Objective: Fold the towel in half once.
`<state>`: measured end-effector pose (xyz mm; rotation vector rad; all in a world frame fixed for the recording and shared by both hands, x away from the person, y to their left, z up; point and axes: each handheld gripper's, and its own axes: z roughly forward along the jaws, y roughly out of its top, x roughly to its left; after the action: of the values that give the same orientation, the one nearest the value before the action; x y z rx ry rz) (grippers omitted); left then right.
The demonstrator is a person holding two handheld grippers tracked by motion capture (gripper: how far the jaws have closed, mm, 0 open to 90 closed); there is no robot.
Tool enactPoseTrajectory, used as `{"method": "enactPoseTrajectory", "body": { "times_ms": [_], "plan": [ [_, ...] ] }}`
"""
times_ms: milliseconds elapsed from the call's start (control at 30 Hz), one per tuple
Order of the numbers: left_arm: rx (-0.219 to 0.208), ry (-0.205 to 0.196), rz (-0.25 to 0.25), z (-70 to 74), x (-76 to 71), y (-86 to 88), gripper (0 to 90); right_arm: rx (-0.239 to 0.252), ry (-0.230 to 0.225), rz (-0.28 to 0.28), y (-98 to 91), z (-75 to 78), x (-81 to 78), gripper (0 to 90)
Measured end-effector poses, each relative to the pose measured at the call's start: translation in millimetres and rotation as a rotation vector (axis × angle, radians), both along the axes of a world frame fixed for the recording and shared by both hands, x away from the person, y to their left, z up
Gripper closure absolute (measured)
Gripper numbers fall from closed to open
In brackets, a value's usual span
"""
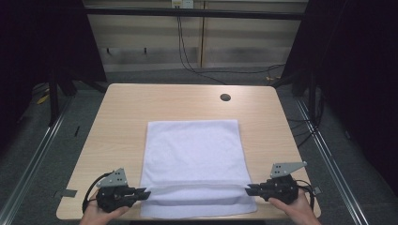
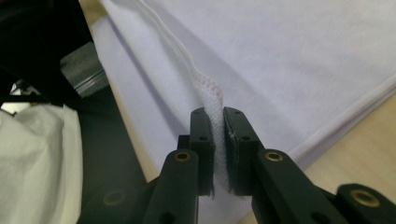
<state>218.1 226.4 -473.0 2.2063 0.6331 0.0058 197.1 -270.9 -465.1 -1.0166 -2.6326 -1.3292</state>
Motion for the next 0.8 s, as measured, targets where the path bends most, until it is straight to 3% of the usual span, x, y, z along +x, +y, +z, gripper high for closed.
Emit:
{"method": "enactPoseTrajectory", "body": {
  "times_ms": [67, 133, 200, 267, 300, 367, 433, 500, 533, 600, 633, 667, 700, 733, 767, 800],
  "plan": [
    [0.005, -0.004, -0.038, -0.9, -7.1, 0.8, 80.1, -0.042, 0.033, 0.027, 3.1, -6.7, -6.8, 76.1],
    [-0.028, 0.01, -0.053, 3.2, -9.3, 2.1, 77.7, -0.053, 0.031, 0.038, 2.8, -6.1, -11.4, 74.7],
    [-0.05, 0.02, -0.064, 3.3, -10.6, 2.2, 76.9, -0.042, 0.026, 0.044, 1.8, -5.6, -13.6, 73.1],
    [-0.06, 0.022, -0.076, 4.4, -11.5, 3.4, 75.4, -0.018, 0.048, 0.065, -1.3, -6.0, -20.0, 69.2],
    [-0.096, 0.029, -0.076, 6.4, -13.1, 6.3, 74.1, -0.007, 0.059, 0.081, -1.6, -7.0, -22.5, 68.3],
    [-0.11, 0.03, -0.073, 7.2, -14.3, 8.3, 73.0, -0.021, 0.059, 0.08, -1.5, -7.0, -25.2, 65.9],
    [-0.17, 0.031, -0.032, 9.7, -13.2, 16.5, 71.3, -0.003, 0.041, 0.065, -3.4, -4.0, -29.1, 65.4],
    [-0.177, 0.018, -0.01, 11.5, -11.2, 18.8, 69.5, 0.002, 0.027, 0.045, -4.2, -2.5, -27.3, 66.2],
    [-0.174, 0.01, 0.02, 13.8, -5.5, 18.8, 69.0, 0.01, 0.008, 0.006, -5.4, -0.1, -19.2, 66.3],
    [-0.167, -0.002, 0.035, 14.3, 1.4, 16.4, 69.1, 0.013, 0.001, -0.007, -5.5, 0.0, -14.6, 66.7],
    [-0.155, -0.004, 0.052, 13.2, 16.5, 9.6, 69.3, 0.02, -0.018, -0.044, -4.4, 0.3, 2.0, 67.1],
    [-0.155, -0.004, 0.052, 13.2, 16.5, 9.6, 69.7, 0.022, -0.025, -0.065, -3.1, 0.5, 10.3, 67.3],
    [-0.154, 0.001, 0.066, 11.7, 25.7, 5.1, 69.7, 0.022, -0.025, -0.065, -3.1, 0.5, 10.3, 67.3],
    [-0.152, 0.004, 0.081, 10.8, 32.9, 2.4, 69.4, 0.016, -0.046, -0.085, -0.3, 0.7, 25.9, 68.4],
    [-0.153, 0.019, 0.125, 9.4, 54.4, -5.8, 67.0, 0.016, -0.053, -0.093, 1.8, 0.9, 37.6, 69.1],
    [-0.153, 0.019, 0.125, 9.4, 54.4, -5.8, 67.3, 0.015, -0.055, -0.102, 3.8, 0.9, 46.8, 69.3]
  ]
}}
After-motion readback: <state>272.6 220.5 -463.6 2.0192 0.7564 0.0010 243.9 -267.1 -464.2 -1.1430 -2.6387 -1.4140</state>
